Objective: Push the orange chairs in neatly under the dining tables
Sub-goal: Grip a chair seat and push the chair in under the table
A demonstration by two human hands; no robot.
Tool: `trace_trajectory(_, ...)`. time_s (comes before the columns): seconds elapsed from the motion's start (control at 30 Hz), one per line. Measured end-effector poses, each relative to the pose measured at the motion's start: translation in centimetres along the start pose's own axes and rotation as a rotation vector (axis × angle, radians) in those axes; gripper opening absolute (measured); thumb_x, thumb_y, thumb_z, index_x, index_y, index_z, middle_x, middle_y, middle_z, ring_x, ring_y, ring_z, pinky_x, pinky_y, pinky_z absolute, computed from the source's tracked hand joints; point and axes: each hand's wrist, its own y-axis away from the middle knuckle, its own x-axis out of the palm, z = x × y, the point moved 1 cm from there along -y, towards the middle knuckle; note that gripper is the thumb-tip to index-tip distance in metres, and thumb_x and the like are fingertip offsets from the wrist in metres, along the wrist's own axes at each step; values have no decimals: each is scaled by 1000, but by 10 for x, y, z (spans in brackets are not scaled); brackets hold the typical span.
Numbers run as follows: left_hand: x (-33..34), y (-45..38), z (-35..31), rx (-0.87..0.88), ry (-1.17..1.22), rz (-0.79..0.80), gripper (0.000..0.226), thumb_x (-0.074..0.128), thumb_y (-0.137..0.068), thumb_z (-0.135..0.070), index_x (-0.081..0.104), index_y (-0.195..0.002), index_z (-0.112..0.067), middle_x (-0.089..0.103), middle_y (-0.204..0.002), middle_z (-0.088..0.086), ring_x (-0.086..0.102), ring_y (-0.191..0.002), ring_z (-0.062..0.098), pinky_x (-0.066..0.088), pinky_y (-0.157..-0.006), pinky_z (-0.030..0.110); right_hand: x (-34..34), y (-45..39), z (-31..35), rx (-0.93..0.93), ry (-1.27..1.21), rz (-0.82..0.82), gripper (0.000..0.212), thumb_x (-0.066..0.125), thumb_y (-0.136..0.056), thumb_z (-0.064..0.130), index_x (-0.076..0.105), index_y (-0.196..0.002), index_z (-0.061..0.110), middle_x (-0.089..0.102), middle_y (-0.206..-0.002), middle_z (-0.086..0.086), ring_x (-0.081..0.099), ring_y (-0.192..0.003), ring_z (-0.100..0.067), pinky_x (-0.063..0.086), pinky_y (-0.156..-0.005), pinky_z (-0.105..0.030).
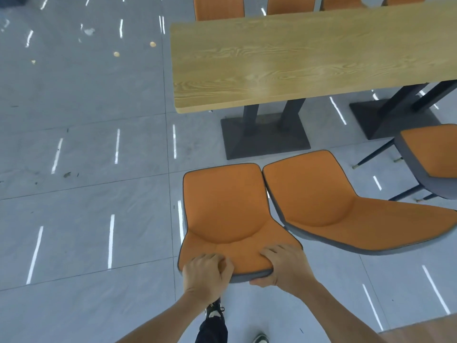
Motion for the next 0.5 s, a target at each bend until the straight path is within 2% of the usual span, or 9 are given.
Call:
trace_trajectory(0.1,-17,-47,5,-25,-18,8,47,40,-85,-51,42,-47,-23,48,-43,-10,42,-46,9,17,-41,21,-6,-46,-10,48,27,47,81,44,-61,99,72,-83,26,66,-71,12,62,-67,-12,48,-58,-28)
trace_trajectory(0.2,-29,-93,3,-31,-25,16,53,37,-87,-52,52,-49,-18,48,-42,-8,44,-45,10,22,-40,22,-16,-91,-27,66,23,55,90,30,-61,103,72,-86,28,67,-70,9,62,-67,-13,46,-55,-28)
trace_trajectory(0.37,-44,-161,-2,-1,-55,-25,59,47,-90,-53,49,-44,-15,29,-38,-8,40,-43,13,18,-42,22,-24,-149,-55,57,31,-14,80,38,-64,99,72,-85,30,67,-68,11,61,-63,-12,42,-52,-25)
trace_trajectory(0.5,-56,-215,0,28,-90,-35,62,41,-94,-57,58,-51,-15,43,-42,-6,48,-46,16,24,-43,24,-22,-191,-72,108,55,16,79,37,-63,101,69,-85,32,65,-72,13,58,-67,-8,46,-57,-28)
